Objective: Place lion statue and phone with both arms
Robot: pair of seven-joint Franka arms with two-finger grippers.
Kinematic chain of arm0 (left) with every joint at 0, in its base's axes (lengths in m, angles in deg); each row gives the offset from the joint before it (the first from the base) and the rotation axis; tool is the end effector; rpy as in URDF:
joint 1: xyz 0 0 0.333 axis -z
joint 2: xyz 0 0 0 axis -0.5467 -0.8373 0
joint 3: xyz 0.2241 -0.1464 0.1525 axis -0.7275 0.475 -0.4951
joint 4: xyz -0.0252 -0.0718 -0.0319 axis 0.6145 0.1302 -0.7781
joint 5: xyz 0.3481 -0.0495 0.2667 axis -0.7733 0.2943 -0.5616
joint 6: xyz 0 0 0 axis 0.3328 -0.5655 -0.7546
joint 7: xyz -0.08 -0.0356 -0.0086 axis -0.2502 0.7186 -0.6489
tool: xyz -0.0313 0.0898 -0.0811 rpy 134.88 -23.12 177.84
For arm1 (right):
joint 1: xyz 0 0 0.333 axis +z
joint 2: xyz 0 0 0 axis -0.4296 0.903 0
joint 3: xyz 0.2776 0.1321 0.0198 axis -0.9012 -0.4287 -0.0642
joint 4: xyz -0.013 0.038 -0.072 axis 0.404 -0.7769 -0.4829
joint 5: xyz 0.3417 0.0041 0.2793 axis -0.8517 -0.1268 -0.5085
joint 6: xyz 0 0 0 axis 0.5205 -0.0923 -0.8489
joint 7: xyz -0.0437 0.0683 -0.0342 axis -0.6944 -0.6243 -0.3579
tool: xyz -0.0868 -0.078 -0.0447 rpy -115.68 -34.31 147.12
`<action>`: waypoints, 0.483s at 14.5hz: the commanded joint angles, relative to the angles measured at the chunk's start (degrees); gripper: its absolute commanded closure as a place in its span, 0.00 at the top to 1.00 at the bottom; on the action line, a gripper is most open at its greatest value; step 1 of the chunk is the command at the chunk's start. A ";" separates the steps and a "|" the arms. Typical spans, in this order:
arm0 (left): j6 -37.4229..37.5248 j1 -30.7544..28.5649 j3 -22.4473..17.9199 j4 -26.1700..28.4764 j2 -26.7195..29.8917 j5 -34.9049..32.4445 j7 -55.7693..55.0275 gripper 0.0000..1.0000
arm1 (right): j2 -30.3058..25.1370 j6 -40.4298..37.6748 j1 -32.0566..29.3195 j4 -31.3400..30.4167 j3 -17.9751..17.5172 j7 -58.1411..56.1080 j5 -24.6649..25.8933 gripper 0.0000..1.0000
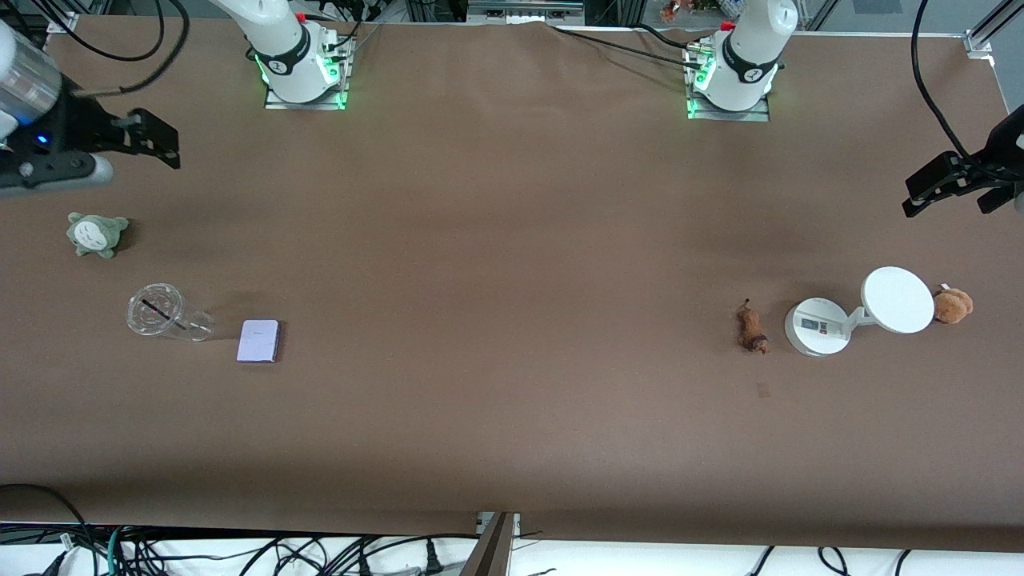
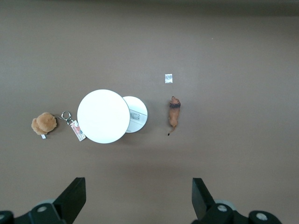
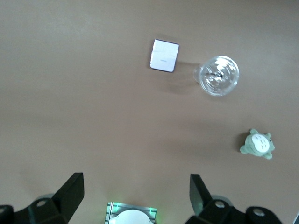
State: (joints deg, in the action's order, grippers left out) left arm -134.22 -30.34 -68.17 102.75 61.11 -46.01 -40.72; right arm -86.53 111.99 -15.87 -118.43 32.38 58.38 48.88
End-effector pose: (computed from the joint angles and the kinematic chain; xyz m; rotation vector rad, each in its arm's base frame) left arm 0.6086 0.0231 0.6014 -3.1061 -0.1078 -0.1062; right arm 0.5806 0.0560 0.6131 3.0781 0.2479 -0.1721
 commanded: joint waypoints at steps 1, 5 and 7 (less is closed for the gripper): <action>-0.23 -0.16 -0.16 -4.19 -1.83 0.32 -0.36 1.00 | -2.87 -0.76 -2.98 -3.65 -1.33 -1.19 0.58 1.00; -0.14 -1.13 -0.07 -4.64 -2.28 0.41 -0.10 1.00 | -1.20 -1.81 -2.90 -3.04 -0.45 -2.77 0.50 1.00; -0.14 -1.22 0.02 -4.73 -2.36 0.67 -0.01 1.00 | -0.41 -2.16 -2.89 -2.25 -0.45 -2.95 0.59 1.00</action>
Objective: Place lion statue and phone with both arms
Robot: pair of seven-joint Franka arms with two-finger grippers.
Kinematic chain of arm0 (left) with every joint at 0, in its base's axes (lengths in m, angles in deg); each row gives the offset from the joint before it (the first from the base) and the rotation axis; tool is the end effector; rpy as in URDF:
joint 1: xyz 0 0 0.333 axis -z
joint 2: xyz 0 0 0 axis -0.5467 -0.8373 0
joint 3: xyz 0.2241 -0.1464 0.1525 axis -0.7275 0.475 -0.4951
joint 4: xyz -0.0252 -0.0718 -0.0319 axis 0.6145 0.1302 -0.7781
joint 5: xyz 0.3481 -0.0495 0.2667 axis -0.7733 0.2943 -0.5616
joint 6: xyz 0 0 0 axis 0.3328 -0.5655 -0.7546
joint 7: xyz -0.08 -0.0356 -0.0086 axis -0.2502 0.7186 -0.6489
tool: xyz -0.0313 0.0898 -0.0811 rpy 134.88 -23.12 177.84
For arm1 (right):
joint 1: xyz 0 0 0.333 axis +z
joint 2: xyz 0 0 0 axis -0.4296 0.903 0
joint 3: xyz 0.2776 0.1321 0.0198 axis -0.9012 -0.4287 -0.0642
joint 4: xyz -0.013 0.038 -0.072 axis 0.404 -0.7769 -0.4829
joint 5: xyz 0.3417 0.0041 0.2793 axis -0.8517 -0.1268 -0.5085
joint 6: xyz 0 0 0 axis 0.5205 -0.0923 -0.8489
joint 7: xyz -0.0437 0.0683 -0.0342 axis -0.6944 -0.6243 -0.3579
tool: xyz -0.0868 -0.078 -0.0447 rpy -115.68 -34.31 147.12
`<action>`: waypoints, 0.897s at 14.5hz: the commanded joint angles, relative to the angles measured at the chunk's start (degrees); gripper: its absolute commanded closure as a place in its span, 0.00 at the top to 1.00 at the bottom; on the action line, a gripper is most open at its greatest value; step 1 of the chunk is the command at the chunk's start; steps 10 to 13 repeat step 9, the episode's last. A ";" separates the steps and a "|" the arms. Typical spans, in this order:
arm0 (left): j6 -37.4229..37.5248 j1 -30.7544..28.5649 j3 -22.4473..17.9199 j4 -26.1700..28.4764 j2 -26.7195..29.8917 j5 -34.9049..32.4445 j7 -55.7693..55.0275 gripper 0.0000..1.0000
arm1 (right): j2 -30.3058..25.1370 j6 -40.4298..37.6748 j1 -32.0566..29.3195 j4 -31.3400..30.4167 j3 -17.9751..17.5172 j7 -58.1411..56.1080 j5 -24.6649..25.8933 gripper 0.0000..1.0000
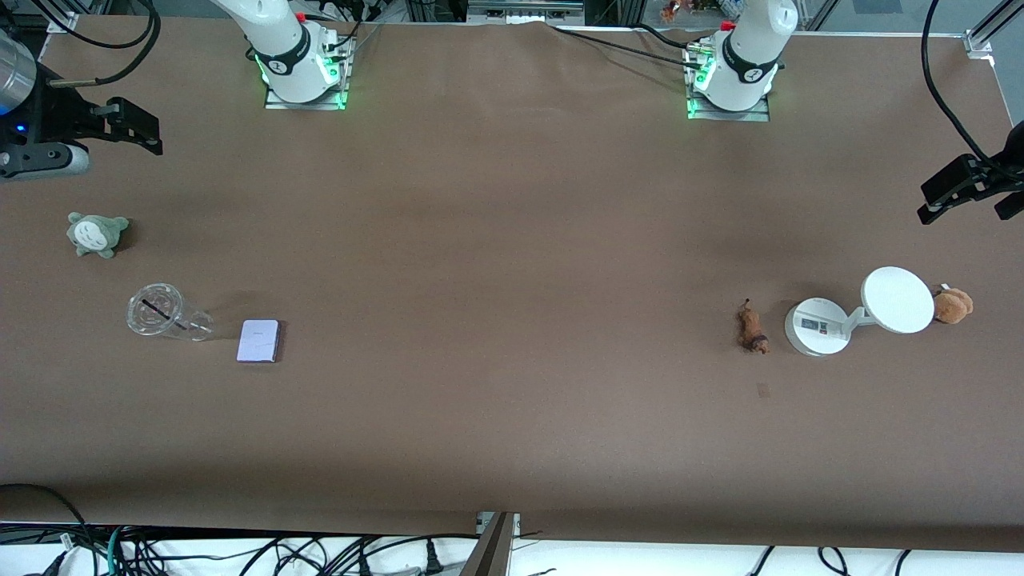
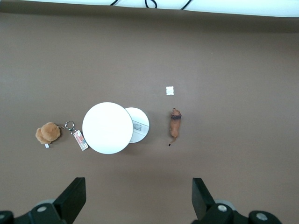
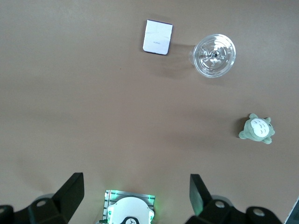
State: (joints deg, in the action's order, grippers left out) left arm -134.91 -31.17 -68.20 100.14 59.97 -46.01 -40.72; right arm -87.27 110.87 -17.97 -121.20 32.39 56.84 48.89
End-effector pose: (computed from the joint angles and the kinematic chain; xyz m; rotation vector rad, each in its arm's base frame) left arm 0.6166 0.0321 0.6146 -3.1004 -0.1312 -0.1643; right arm 0.5743 0.0337 0.5950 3.0777 0.2332 -0.2597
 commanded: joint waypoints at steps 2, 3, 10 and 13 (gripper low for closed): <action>0.63 -0.39 0.05 -2.12 -1.23 0.76 -0.09 1.00 | 0.69 -1.75 -0.97 1.22 -0.46 -1.67 0.67 1.00; 0.63 -0.39 0.05 -2.12 -1.23 0.76 -0.09 1.00 | 0.77 -1.66 -0.97 1.40 -0.46 -1.67 0.84 1.00; 0.63 -0.39 0.14 -2.03 -1.23 0.76 -0.09 1.00 | 1.48 -1.66 -0.53 1.84 -0.55 -1.58 0.58 1.00; 0.63 -0.39 0.14 -2.03 -1.23 0.76 -0.09 1.00 | 1.48 -1.66 -0.53 1.84 -0.55 -1.58 0.58 1.00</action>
